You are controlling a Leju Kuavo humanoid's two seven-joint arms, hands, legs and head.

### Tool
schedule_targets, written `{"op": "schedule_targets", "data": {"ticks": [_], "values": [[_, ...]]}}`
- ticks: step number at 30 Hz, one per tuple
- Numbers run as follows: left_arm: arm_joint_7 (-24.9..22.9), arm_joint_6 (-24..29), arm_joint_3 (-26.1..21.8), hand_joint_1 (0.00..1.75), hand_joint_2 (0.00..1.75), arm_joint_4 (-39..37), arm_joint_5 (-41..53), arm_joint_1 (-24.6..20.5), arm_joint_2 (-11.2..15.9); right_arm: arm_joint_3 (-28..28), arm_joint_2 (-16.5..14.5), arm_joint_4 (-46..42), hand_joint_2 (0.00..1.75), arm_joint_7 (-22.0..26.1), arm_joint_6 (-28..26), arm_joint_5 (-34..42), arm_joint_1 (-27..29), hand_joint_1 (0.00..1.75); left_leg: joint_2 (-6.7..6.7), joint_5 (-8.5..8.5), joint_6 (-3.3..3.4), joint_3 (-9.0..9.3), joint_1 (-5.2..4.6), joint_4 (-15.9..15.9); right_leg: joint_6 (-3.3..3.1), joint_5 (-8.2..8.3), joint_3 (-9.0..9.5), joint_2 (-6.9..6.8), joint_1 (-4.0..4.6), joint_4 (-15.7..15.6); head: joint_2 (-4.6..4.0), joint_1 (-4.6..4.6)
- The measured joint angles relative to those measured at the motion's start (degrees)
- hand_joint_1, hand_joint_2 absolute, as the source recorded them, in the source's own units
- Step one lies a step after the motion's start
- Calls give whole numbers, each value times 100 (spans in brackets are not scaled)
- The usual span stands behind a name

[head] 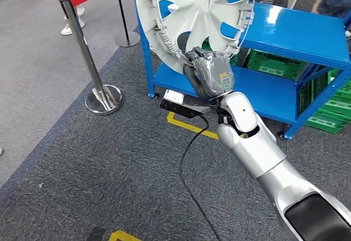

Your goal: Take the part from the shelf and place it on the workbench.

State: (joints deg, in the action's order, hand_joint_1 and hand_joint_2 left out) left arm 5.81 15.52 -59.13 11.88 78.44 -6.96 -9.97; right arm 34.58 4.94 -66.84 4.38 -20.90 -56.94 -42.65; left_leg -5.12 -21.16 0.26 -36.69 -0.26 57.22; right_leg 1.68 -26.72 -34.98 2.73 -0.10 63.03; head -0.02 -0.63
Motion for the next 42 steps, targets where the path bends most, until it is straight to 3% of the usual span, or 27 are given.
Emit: {"op": "schedule_targets", "data": {"ticks": [2,4,5,7,9,11,12,13,15,17,19,20,22,24,26,27,29,31,33,34,35,37,39,41,42], "values": [[0,1,1,0,175,0,8,-2,-2,-1,0,-7,175,3,-1,-7,-18,175,-100,54,-60,-63,18,7,-3,69,179,138,-1,-367,0,-4],[0,1,1,0,175,1,11,15,3,1,-1,-17,175,11,1,-16,-25,175,-206,117,-136,-122,38,-7,-6,103,168,57,8,-395,0,-4],[-1,1,1,0,175,1,11,28,9,2,-2,-24,175,13,3,-16,-28,175,-193,112,-170,-146,30,0,-26,128,163,-1,-2,-408,0,-4],[-2,2,1,0,175,2,13,35,10,3,-1,-35,175,10,10,-14,-37,175,41,-99,-243,-284,3,268,-70,182,155,-137,-37,-446,0,-57],[-4,2,3,0,175,3,15,25,3,1,8,-39,175,7,16,-14,-41,175,343,-506,-312,-581,17,963,-91,205,131,-277,-40,-453,0,-108],[-4,1,3,0,175,3,15,26,4,0,16,-39,175,6,21,-16,-37,175,432,-715,-357,-792,51,1529,-85,215,110,-426,-41,-452,0,-113],[-4,1,3,0,175,3,15,29,5,0,19,-39,175,6,25,-17,-37,175,447,-673,-372,-759,68,1542,-79,219,105,-500,-44,-451,0,-113],[-4,1,3,0,175,3,14,32,5,0,20,-39,175,6,30,-18,-39,175,478,-538,-384,-607,82,1320,-70,221,104,-569,-48,-450,0,-114],[-4,1,3,0,175,3,15,22,3,-1,22,-43,175,10,37,-22,-56,175,712,-244,-402,-151,77,570,-27,215,98,-686,-34,-434,0,-120],[-4,1,5,0,175,3,16,3,-6,-5,33,-49,175,17,45,-31,-89,175,889,-138,-318,85,48,98,34,206,76,-792,5,-413,0,-116],[-4,2,5,0,175,3,16,4,-9,-7,44,-50,175,26,55,-41,-107,175,795,-133,-179,63,26,35,86,202,75,-913,18,-419,0,-105],[-4,2,5,0,175,3,15,16,-7,-5,44,-50,175,29,60,-45,-107,175,735,-122,-136,50,25,30,118,178,72,-895,3,-406,0,-105],[-4,3,5,0,175,3,14,27,-3,-3,50,-50,175,33,69,-47,-107,175,611,-94,-53,38,35,19,160,-31,-44,-645,-32,-126,0,-99],[-4,3,5,0,175,3,14,15,-7,-3,71,-49,175,34,74,-51,-101,175,478,-76,-2,27,37,16,160,-416,-364,-353,-37,606,0,-85],[-4,1,5,0,175,3,14,13,-11,-2,90,-48,175,34,80,-61,-85,175,327,-63,16,19,32,17,144,-623,-655,-285,-23,1229,0,-78],[-4,1,4,0,175,3,14,19,-11,-1,93,-48,175,34,84,-67,-78,175,250,-58,16,19,31,18,133,-574,-679,-279,-21,1264,0,-77],[-4,0,4,0,175,3,14,28,-11,0,94,-48,175,34,88,-73,-79,175,93,-45,0,19,37,23,115,-211,-417,-189,-39,698,0,-76],[-4,-3,5,0,175,3,14,25,-12,0,99,-48,175,34,88,-75,-85,175,-55,-25,-44,-12,35,46,113,66,-62,63,-81,-32,0,-79],[-4,-5,5,0,175,3,15,28,-11,2,104,-48,175,37,86,-80,-78,175,-176,15,-114,-74,52,54,107,103,60,187,-89,-299,0,-81],[-4,-5,5,0,175,3,16,39,-11,5,105,-48,175,38,85,-83,-75,175,-237,41,-153,-103,71,46,90,114,60,140,-77,-313,0,-82],[-4,-5,5,0,175,3,16,54,-10,8,104,-48,175,39,84,-83,-75,175,-245,53,-188,-126,83,38,58,132,51,80,-71,-320,0,-79],[-4,-5,5,0,175,3,18,74,-11,10,103,-48,175,34,79,-81,-77,175,-7,-78,-249,-235,64,210,-16,171,53,-53,-72,-354,0,-108],[-4,-5,7,0,175,3,26,67,-13,5,110,-48,175,30,72,-81,-70,175,336,-424,-286,-518,45,820,-57,192,50,-193,-62,-375,0,-141],[-4,-5,9,0,175,3,35,62,-13,2,119,-48,175,30,67,-82,-47,175,431,-693,-302,-820,56,1503,-65,194,43,-344,-49,-375,0,-143],[-5,-6,9,0,175,3,39,62,-13,2,122,-48,175,30,66,-82,-33,175,440,-701,-302,-866,59,1631,-66,193,42,-415,-45,-375,0,-144]]}}
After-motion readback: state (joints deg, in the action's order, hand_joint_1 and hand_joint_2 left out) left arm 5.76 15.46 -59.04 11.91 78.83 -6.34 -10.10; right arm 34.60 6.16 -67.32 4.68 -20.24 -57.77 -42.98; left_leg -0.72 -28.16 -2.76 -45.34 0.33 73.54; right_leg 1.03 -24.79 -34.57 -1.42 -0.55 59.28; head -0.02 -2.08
